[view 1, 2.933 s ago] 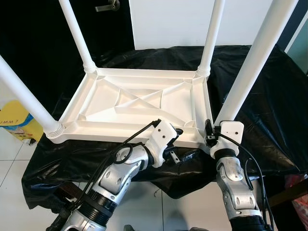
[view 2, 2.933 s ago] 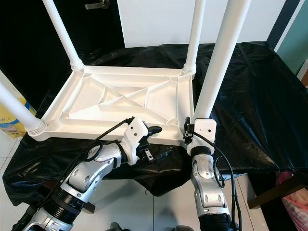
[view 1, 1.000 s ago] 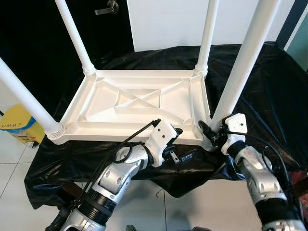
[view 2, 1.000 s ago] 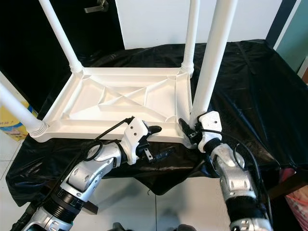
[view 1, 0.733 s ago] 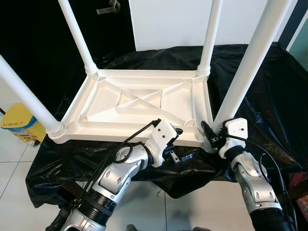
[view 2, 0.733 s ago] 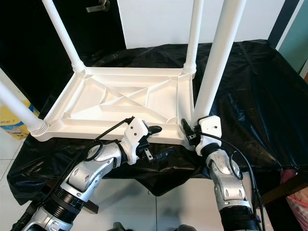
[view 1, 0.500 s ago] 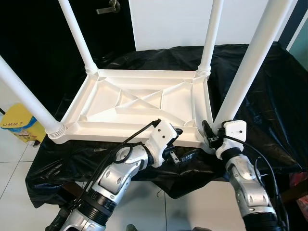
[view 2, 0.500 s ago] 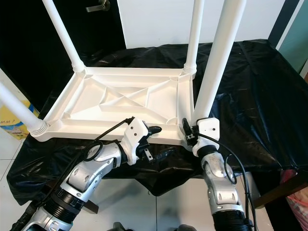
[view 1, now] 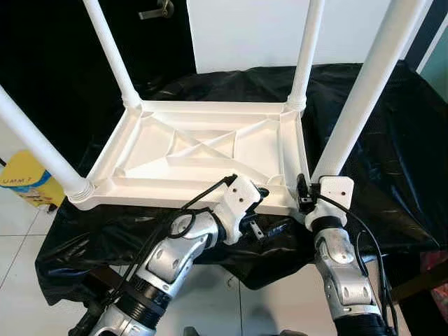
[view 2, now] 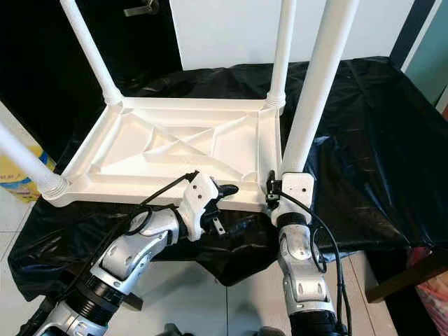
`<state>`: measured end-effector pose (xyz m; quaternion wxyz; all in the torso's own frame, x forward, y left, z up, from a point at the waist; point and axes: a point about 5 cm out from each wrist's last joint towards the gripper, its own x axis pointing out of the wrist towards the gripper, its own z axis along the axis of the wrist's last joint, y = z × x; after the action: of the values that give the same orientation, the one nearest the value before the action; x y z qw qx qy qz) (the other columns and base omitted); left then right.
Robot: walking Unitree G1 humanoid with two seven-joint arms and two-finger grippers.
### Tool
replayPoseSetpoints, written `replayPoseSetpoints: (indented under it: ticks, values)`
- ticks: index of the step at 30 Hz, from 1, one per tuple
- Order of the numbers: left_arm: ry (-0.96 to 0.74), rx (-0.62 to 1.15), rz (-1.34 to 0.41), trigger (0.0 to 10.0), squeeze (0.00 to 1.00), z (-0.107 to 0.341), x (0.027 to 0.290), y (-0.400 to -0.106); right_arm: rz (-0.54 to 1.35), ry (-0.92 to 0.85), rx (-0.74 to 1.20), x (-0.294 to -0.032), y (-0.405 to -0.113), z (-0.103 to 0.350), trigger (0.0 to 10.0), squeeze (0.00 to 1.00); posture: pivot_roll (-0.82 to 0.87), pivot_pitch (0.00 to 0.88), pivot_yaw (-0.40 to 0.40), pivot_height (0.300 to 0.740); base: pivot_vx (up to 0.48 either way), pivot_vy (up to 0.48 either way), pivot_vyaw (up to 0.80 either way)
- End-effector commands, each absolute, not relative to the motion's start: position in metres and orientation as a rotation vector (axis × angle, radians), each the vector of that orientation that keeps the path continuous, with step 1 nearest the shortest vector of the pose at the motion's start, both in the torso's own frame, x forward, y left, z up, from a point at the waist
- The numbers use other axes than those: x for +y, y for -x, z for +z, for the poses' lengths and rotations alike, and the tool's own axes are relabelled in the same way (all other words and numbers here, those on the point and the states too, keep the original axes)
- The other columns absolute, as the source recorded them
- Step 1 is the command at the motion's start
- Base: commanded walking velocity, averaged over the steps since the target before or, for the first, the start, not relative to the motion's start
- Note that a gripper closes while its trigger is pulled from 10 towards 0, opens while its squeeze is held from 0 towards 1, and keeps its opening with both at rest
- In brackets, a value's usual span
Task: Building children table
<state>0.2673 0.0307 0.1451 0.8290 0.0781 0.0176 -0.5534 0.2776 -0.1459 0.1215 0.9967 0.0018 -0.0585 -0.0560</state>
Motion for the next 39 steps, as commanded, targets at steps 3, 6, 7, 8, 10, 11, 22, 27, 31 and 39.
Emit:
replayPoseSetpoints:
  ticks: [3, 6, 7, 8, 10, 11, 22, 27, 31, 39]
  values:
    - [-0.18, 0.051, -1.232, 10.0, 0.0, 0.142, 0.03, -0.264, -0.158, -0.011, -0.026, -0.148, -0.273, 0.105, 10.0, 0.0, -0.17, 0.041, 0.046, 0.74, 0.0, 0.0, 0.0]
    - [-0.181, 0.051, -1.231, 10.0, 0.0, 0.141, 0.03, -0.264, -0.164, -0.009, -0.027, -0.148, -0.272, 0.106, 10.0, 0.0, -0.17, 0.04, 0.047, 0.74, 0.0, 0.0, 0.0]
    - [-0.181, 0.051, -1.231, 10.0, 0.0, 0.141, 0.03, -0.264, -0.164, -0.009, -0.027, -0.148, -0.272, 0.106, 10.0, 0.0, -0.17, 0.04, 0.047, 0.74, 0.0, 0.0, 0.0]
    - [-0.182, 0.051, -1.231, 10.0, 0.0, 0.141, 0.031, -0.264, -0.166, -0.008, -0.026, -0.147, -0.272, 0.106, 10.0, 0.0, -0.16, 0.038, 0.045, 0.74, 0.0, 0.0, 0.0]
    - [-0.182, 0.051, -1.231, 10.0, 0.0, 0.141, 0.031, -0.264, -0.166, -0.008, -0.026, -0.147, -0.272, 0.106, 10.0, 0.0, -0.16, 0.038, 0.045, 0.74, 0.0, 0.0, 0.0]
    - [-0.183, 0.05, -1.229, 10.0, 0.0, 0.142, 0.031, -0.265, -0.16, -0.003, -0.031, -0.147, -0.272, 0.107, 10.0, 1.0, -0.16, 0.036, 0.044, 0.74, 0.0, 0.0, 0.0]
    - [-0.183, 0.044, -1.227, 10.0, 0.0, 0.142, 0.03, -0.265, -0.065, 0.032, -0.063, -0.163, -0.265, 0.11, 10.0, 1.0, -0.17, 0.023, 0.038, 0.74, 0.0, 0.0, 0.0]
    - [-0.184, 0.045, -1.229, 10.0, 0.0, 0.141, 0.029, -0.266, 0.047, 0.034, -0.061, -0.173, -0.265, 0.108, 10.0, 0.0, -0.17, 0.017, 0.038, 0.74, 0.0, 0.0, 0.0]
    - [-0.186, 0.043, -1.228, 10.0, 0.0, 0.141, 0.029, -0.267, 0.172, 0.047, -0.065, -0.181, -0.268, 0.11, 10.0, 0.0, -0.17, 0.013, 0.041, 0.74, 0.0, 0.0, 0.0]
    - [-0.192, 0.033, -1.232, 10.0, 0.0, 0.144, 0.028, -0.271, 0.378, 0.133, -0.044, -0.201, -0.281, 0.117, 10.0, 0.0, -0.19, 0.002, 0.056, 0.74, 0.0, 0.0, 0.0]
